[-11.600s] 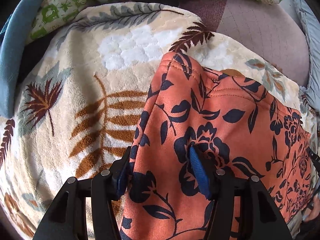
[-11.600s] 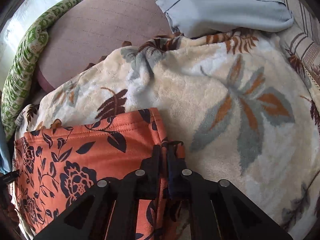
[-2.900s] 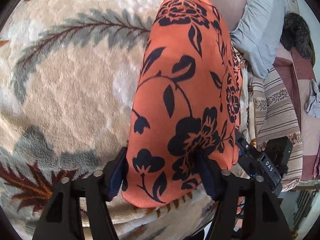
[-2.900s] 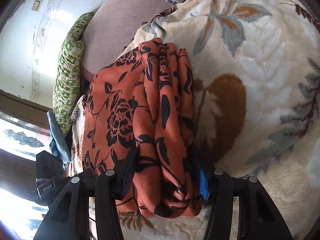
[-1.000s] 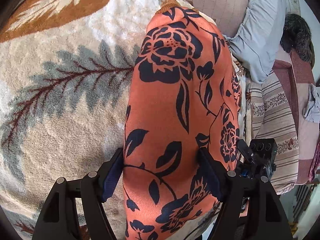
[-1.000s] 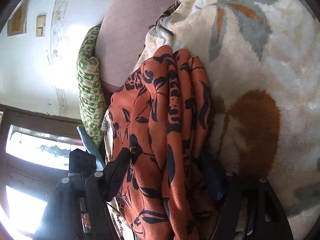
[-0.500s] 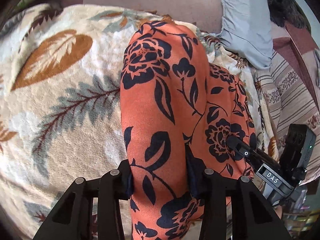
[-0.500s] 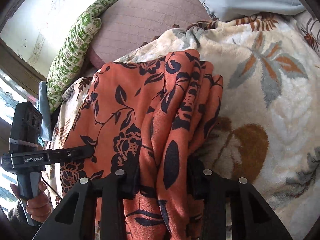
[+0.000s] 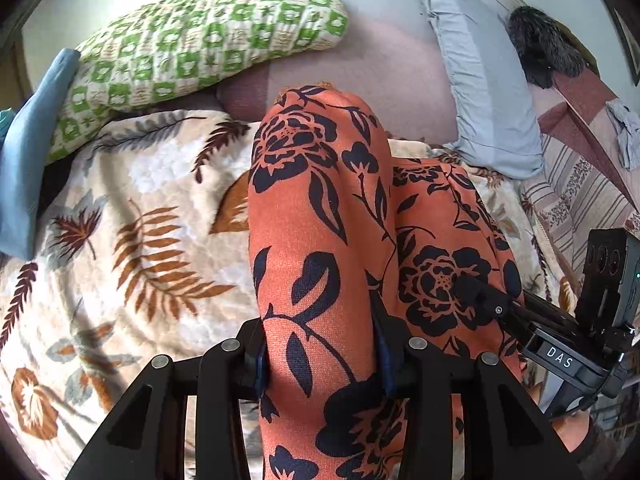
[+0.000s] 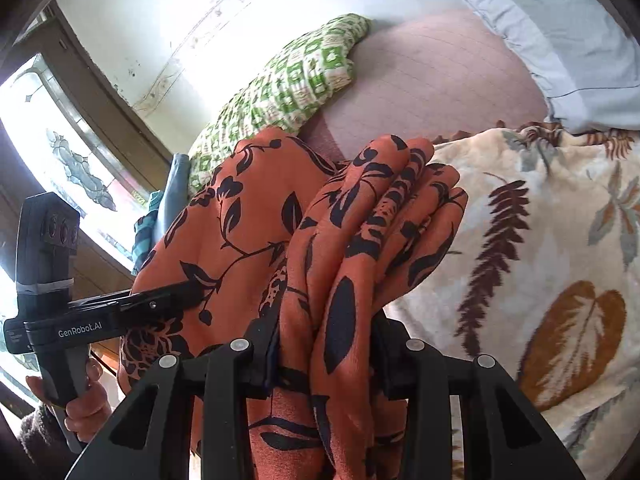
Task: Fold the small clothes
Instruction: 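Lay the folded blouse flat on the quilt and open both grippers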
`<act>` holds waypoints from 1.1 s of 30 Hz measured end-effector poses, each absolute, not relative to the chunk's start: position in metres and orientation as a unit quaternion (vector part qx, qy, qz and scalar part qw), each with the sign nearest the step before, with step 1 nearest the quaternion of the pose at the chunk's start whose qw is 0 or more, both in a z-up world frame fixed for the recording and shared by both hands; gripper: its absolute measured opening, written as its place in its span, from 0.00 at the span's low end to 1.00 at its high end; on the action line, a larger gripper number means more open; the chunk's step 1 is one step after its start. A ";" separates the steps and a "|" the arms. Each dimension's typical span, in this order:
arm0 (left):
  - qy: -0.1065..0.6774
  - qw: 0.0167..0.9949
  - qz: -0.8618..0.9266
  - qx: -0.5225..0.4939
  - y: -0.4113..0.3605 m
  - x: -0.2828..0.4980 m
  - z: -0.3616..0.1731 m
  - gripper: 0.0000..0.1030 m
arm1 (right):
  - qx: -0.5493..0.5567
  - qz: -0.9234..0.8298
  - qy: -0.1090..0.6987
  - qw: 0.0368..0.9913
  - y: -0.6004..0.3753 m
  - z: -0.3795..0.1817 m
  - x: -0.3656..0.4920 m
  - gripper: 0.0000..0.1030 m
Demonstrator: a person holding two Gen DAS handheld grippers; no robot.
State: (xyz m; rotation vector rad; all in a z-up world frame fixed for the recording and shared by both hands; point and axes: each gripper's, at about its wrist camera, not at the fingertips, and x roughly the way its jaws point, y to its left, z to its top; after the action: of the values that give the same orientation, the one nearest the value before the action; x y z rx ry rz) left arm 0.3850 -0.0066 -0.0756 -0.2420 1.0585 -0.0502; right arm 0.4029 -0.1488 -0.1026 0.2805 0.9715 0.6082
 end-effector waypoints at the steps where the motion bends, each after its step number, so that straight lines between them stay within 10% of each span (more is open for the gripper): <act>1: 0.508 0.853 -0.017 -0.120 0.003 0.379 -0.080 0.39 | 0.126 0.289 0.461 0.830 -0.137 -0.107 0.401 0.35; 8: 0.567 0.805 0.009 -0.177 0.041 0.389 -0.170 0.40 | 0.100 0.271 0.519 0.805 -0.083 -0.171 0.392 0.35; 21: 0.546 0.808 -0.023 -0.218 0.065 0.402 -0.230 0.79 | 0.098 0.273 0.519 0.804 -0.118 -0.223 0.386 0.66; 33: 0.540 0.801 -0.002 -0.258 0.087 0.382 -0.206 0.75 | 0.133 0.251 0.527 0.801 -0.141 -0.200 0.379 0.68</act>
State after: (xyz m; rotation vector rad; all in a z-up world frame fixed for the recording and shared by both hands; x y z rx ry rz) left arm 0.3818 0.0873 -0.2063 -0.5529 1.1570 -0.0051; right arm 0.3792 -0.1408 -0.1996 0.2853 1.1309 0.5390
